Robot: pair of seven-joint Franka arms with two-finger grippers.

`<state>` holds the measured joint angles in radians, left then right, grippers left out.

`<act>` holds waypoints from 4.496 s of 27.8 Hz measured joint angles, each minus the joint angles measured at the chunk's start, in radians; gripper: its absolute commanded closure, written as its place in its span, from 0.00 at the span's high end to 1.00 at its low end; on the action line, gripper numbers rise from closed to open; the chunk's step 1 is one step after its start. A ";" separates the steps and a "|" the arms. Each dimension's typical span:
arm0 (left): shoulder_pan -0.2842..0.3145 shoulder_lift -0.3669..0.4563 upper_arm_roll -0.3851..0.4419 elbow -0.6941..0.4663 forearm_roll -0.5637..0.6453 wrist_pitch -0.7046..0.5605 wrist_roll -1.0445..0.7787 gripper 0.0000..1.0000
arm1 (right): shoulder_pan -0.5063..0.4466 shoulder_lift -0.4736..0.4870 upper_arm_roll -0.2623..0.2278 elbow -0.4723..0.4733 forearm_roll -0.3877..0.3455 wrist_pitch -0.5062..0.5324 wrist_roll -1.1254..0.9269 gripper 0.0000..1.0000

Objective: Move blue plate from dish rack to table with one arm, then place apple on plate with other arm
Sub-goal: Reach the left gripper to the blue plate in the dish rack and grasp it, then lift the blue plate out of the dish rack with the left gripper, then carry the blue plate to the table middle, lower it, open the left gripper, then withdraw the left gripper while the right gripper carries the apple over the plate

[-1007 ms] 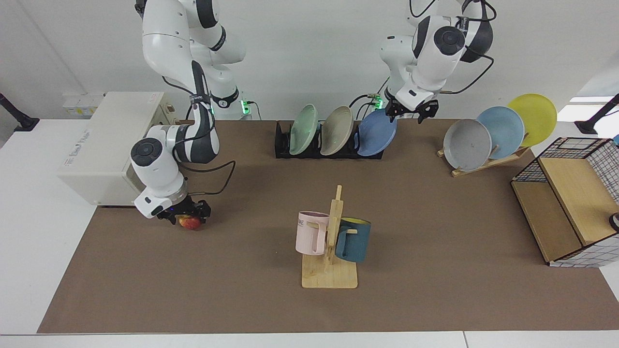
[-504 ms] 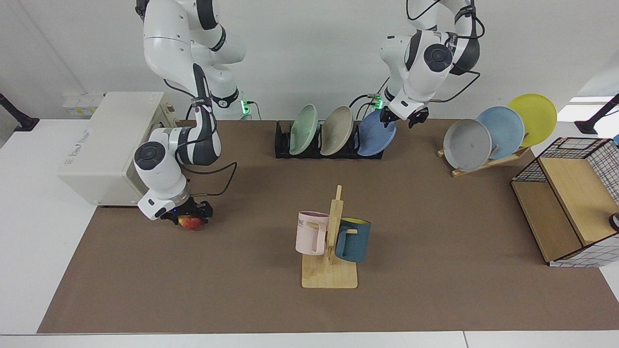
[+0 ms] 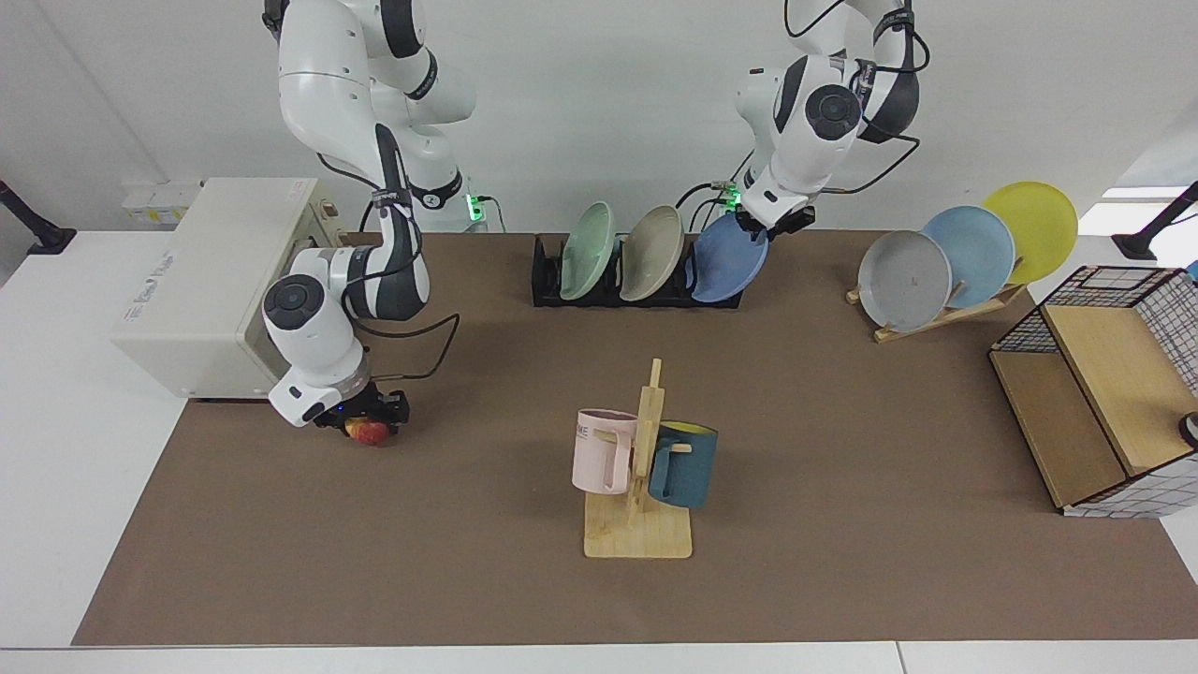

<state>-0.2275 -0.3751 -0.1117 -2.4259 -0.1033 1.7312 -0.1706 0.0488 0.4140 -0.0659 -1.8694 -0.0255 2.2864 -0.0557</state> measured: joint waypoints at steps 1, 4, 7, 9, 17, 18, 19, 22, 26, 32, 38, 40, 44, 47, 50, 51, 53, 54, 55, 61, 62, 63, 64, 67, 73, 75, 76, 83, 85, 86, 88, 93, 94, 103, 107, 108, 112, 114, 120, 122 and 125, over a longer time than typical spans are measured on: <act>-0.002 -0.001 0.000 0.000 0.000 -0.005 0.000 0.21 | 0.000 0.000 0.000 0.000 0.000 0.000 0.000 0.00; -0.016 -0.005 0.000 0.000 0.000 -0.023 0.000 0.20 | 0.000 0.000 0.000 0.002 0.000 -0.003 0.000 0.00; -0.028 -0.009 -0.006 0.002 0.001 -0.049 -0.005 0.19 | 0.000 0.000 0.000 0.010 0.000 -0.012 0.000 0.00; -0.030 -0.011 -0.018 0.004 0.004 -0.063 -0.013 0.16 | 0.001 -0.001 0.001 0.020 0.000 -0.027 0.000 0.00; -0.030 -0.018 -0.063 0.029 0.069 -0.123 -0.063 0.00 | 0.012 -0.024 0.003 0.072 0.000 -0.097 0.000 0.00; -0.030 -0.019 -0.066 0.033 0.083 -0.132 -0.067 0.00 | 0.016 -0.030 0.004 0.075 0.000 -0.099 0.000 0.00; -0.030 -0.020 -0.067 0.037 0.093 -0.142 -0.068 0.00 | 0.021 -0.037 0.004 0.078 0.000 -0.101 0.000 0.00; -0.030 -0.020 -0.074 0.049 0.107 -0.162 -0.068 0.00 | 0.032 -0.059 0.004 0.083 0.000 -0.116 0.001 0.00; -0.030 -0.021 -0.085 0.073 0.131 -0.195 -0.071 0.00 | 0.038 -0.086 0.004 0.095 0.000 -0.145 0.002 0.00; -0.030 -0.022 -0.088 0.135 0.190 -0.265 -0.088 0.00 | 0.038 -0.127 0.005 0.131 0.000 -0.220 0.002 0.00; -0.023 -0.021 -0.071 0.183 0.238 -0.270 -0.105 0.00 | 0.039 -0.177 0.006 0.146 0.000 -0.289 0.002 0.00; -0.002 -0.017 -0.061 0.190 0.240 -0.240 -0.109 0.00 | 0.039 -0.191 0.006 0.148 0.000 -0.309 0.002 0.00; 0.080 0.004 -0.049 0.193 0.204 -0.119 -0.109 0.00 | 0.039 -0.214 0.006 0.154 0.000 -0.357 0.002 0.00; 0.154 0.031 -0.045 0.195 0.124 -0.032 -0.106 0.00 | 0.039 -0.227 0.006 0.163 0.000 -0.385 0.002 0.00; 0.222 0.062 -0.043 0.202 0.019 0.047 -0.100 0.00 | 0.039 -0.236 0.006 0.170 0.000 -0.401 0.002 0.00; 0.241 0.071 -0.043 0.205 -0.017 0.068 -0.099 0.00 | 0.039 -0.238 0.006 0.172 0.000 -0.401 0.002 0.00; 0.279 0.091 -0.042 0.213 -0.098 0.116 -0.091 0.00 | 0.039 -0.239 0.006 0.173 -0.001 -0.401 0.002 0.00; 0.294 0.098 -0.042 0.216 -0.134 0.138 -0.085 0.00 | 0.039 -0.239 0.006 0.173 -0.001 -0.401 0.002 0.00; 0.304 0.105 -0.041 0.218 -0.162 0.156 -0.080 0.00 | 0.039 -0.239 0.006 0.173 -0.001 -0.401 0.002 0.00; 0.315 0.143 -0.043 0.222 -0.308 0.241 -0.035 0.00 | 0.039 -0.239 0.006 0.173 -0.001 -0.399 0.002 0.00; 0.315 0.151 -0.045 0.222 -0.333 0.255 -0.026 0.00 | 0.039 -0.239 0.006 0.173 -0.001 -0.399 0.002 0.00; 0.315 0.162 -0.046 0.221 -0.358 0.272 -0.017 0.00 | 0.039 -0.239 0.006 0.173 -0.001 -0.399 0.002 0.00; 0.315 0.173 -0.049 0.221 -0.380 0.290 -0.008 0.00 | 0.039 -0.239 0.006 0.173 -0.001 -0.399 0.002 0.00; 0.311 0.216 -0.065 0.221 -0.422 0.353 0.010 0.00 | 0.039 -0.239 0.006 0.173 -0.001 -0.399 0.002 0.00; 0.270 0.309 -0.113 0.222 -0.511 0.472 0.015 0.00 | 0.039 -0.239 0.007 0.173 -0.001 -0.399 0.002 0.00; 0.256 0.339 -0.133 0.222 -0.537 0.508 0.015 0.00 | 0.039 -0.239 0.007 0.173 -0.001 -0.399 0.002 0.00; 0.251 0.353 -0.146 0.222 -0.547 0.523 0.015 0.00 | 0.039 -0.239 0.007 0.173 -0.001 -0.399 0.002 0.00; 0.231 0.416 -0.215 0.223 -0.594 0.550 0.014 0.00 | 0.039 -0.239 0.008 0.173 0.000 -0.399 0.002 0.00; 0.215 0.428 -0.222 0.223 -0.602 0.558 0.014 0.00 | 0.039 -0.239 0.008 0.173 0.000 -0.399 0.002 0.00; 0.204 0.434 -0.224 0.223 -0.605 0.569 0.014 0.00 | 0.039 -0.239 0.008 0.173 0.000 -0.399 0.002 0.00; 0.186 0.442 -0.227 0.223 -0.608 0.586 0.013 0.12 | 0.039 -0.239 0.008 0.173 0.000 -0.399 0.002 0.00; 0.148 0.451 -0.229 0.222 -0.608 0.594 0.013 0.21 | 0.048 -0.239 0.009 0.173 0.000 -0.399 0.002 0.00; 0.139 0.452 -0.229 0.222 -0.608 0.596 0.013 0.23 | 0.051 -0.239 0.009 0.173 0.000 -0.399 0.003 0.00; 0.112 0.452 -0.229 0.222 -0.608 0.598 0.013 0.32 | 0.068 -0.239 0.009 0.169 0.000 -0.399 0.015 0.00; 0.112 0.452 -0.229 0.222 -0.605 0.597 0.013 0.41 | 0.075 -0.239 0.009 0.167 0.000 -0.399 0.030 0.00; 0.112 0.452 -0.228 0.222 -0.600 0.597 0.013 0.41 | 0.078 -0.239 0.009 0.167 0.000 -0.399 0.035 0.00; 0.114 0.452 -0.220 0.223 -0.554 0.592 0.010 0.41 | 0.094 -0.239 0.009 0.167 0.000 -0.400 0.066 0.00; 0.117 0.452 -0.212 0.229 -0.517 0.578 0.000 0.40 | 0.104 -0.239 0.009 0.167 0.000 -0.400 0.085 0.00; 0.163 0.449 -0.193 0.327 -0.302 0.412 -0.057 0.41 | 0.141 -0.239 0.009 0.165 0.001 -0.399 0.148 0.00; 0.182 0.444 -0.192 0.375 -0.212 0.338 -0.080 0.42 | 0.157 -0.239 0.009 0.164 0.001 -0.399 0.176 0.00; 0.205 0.429 -0.190 0.449 -0.127 0.217 -0.093 0.50 | 0.186 -0.239 0.010 0.162 0.001 -0.399 0.229 0.00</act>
<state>-0.0222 0.0537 -0.3014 -1.9767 -0.2304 1.9477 -0.2631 0.2351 0.1750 -0.0559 -1.7073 -0.0247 1.8873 0.1730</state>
